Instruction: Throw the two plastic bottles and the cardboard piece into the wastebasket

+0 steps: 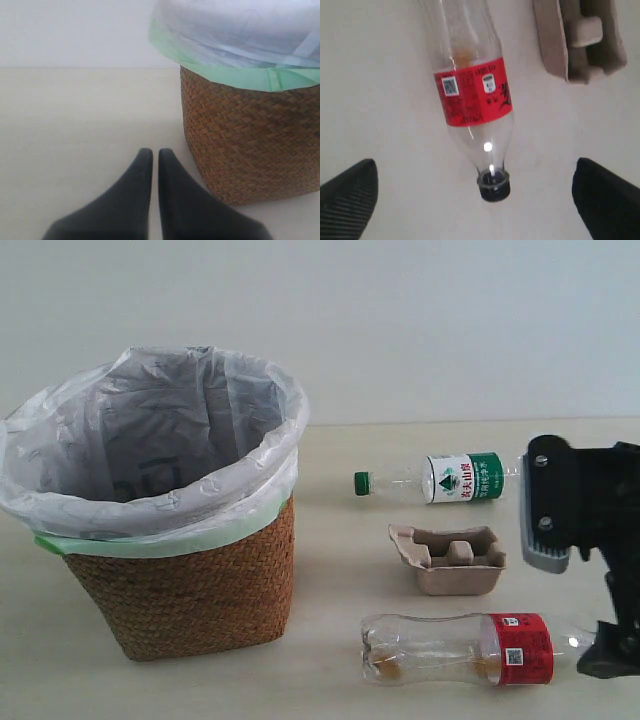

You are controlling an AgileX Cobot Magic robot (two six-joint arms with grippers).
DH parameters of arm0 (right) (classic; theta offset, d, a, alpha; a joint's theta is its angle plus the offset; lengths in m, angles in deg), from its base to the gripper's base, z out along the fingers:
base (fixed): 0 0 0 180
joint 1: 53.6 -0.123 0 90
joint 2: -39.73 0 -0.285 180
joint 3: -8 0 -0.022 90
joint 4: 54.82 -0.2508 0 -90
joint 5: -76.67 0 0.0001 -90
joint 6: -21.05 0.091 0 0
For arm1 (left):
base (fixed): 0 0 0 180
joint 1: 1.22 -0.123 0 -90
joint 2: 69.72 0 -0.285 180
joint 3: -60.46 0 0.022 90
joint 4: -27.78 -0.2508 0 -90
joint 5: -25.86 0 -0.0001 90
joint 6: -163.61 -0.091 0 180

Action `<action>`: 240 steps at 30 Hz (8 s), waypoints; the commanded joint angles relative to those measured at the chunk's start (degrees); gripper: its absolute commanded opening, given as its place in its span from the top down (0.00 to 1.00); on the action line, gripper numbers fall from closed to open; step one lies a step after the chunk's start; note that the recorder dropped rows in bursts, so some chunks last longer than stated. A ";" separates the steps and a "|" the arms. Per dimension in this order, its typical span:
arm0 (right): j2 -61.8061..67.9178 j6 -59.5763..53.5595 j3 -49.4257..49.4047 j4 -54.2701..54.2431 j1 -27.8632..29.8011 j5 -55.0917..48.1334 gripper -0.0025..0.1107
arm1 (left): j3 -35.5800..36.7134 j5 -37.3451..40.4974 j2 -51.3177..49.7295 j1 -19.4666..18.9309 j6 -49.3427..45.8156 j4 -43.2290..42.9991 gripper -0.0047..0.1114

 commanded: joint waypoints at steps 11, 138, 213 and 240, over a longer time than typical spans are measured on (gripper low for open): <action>14.85 0.42 -0.28 1.92 -4.42 9.40 0.13 | 0.21 -0.28 0.22 0.49 -0.14 0.15 0.93; 24.05 60.63 35.31 17.26 -4.80 -8.31 0.10 | 0.21 -0.28 0.22 0.49 -0.14 0.15 0.93; 23.20 73.64 63.28 3.15 -3.86 -19.02 0.98 | 0.21 -0.28 0.22 0.49 -0.14 0.15 0.93; 23.20 77.89 62.47 23.89 -3.86 -19.02 0.98 | 0.21 -0.28 0.22 0.49 -0.14 0.15 0.93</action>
